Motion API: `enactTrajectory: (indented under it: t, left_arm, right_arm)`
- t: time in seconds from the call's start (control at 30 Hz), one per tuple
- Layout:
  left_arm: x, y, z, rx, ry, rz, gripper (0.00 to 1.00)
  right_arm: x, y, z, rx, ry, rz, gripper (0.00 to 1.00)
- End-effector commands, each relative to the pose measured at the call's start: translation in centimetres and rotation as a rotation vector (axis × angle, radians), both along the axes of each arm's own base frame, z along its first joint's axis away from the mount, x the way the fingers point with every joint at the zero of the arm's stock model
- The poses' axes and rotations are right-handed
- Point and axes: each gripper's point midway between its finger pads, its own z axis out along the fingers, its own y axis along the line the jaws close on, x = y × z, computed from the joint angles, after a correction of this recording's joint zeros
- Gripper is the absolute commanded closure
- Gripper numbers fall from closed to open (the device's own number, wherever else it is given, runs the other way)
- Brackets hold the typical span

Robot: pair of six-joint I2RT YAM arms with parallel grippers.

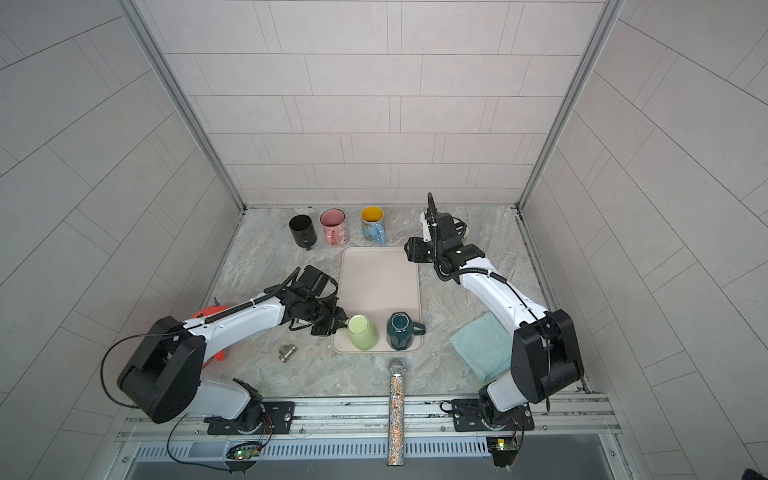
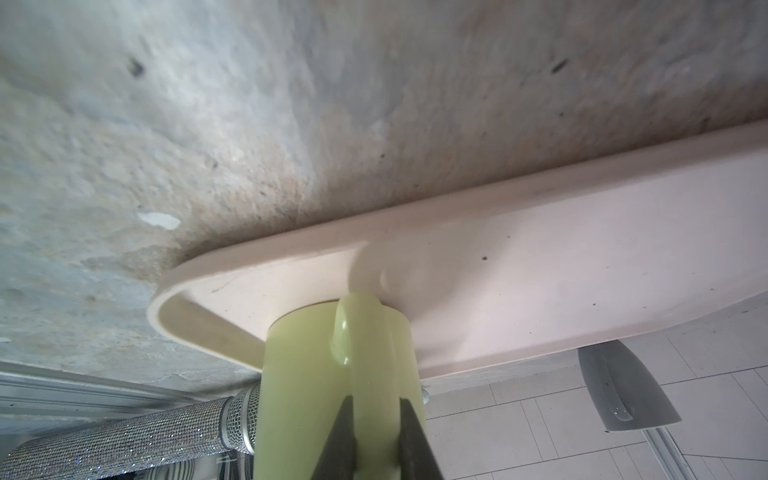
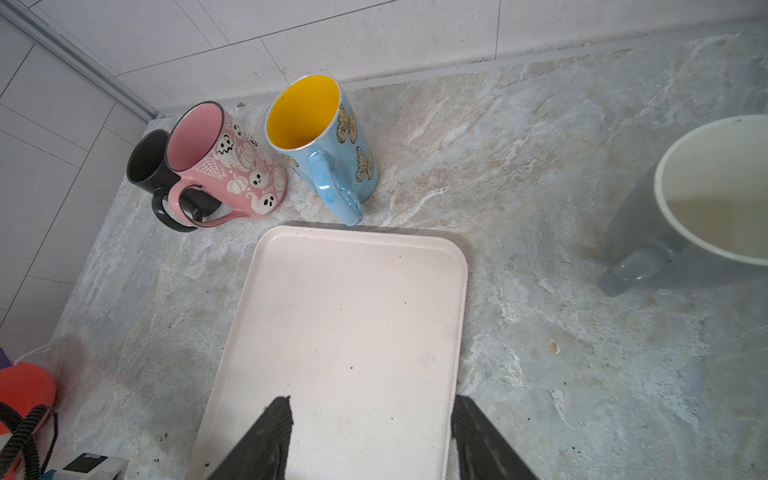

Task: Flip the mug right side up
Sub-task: 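Lift the light green mug with the left gripper and tilt it upright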

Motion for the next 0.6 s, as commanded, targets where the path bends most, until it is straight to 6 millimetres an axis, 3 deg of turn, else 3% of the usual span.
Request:
enactTrajectory:
  t: [0.0,0.17,0.33,0.47,0.57]
  left_arm:
    - [2.9,-0.1,3.0,0.003,-0.168,-0.033,1.00]
    - [6.5,1.3,7.1,0.073,-0.413,-0.080,1.00]
    - [10.3,2.4,12.5,0.137,-0.741,-0.137,1.00]
    - [13.2,1.4,17.3,0.137,-1.054,-0.244,1.00]
    - [14.3,0.5,20.3,0.184,-1.251,-0.356,1.00]
  right_arm:
    - [-0.2,-0.7,1.0,-0.009,-0.017,-0.020,0.37]
    - [-0.3,-0.9,1.5,-0.010,-0.027,-0.022,0.37]
    - [-0.7,-1.0,2.7,-0.004,-0.053,-0.016,0.38]
    - [-1.0,-0.7,4.1,0.022,-0.077,0.009,0.38]
    - [-1.4,-0.2,5.3,0.048,-0.091,0.044,0.38]
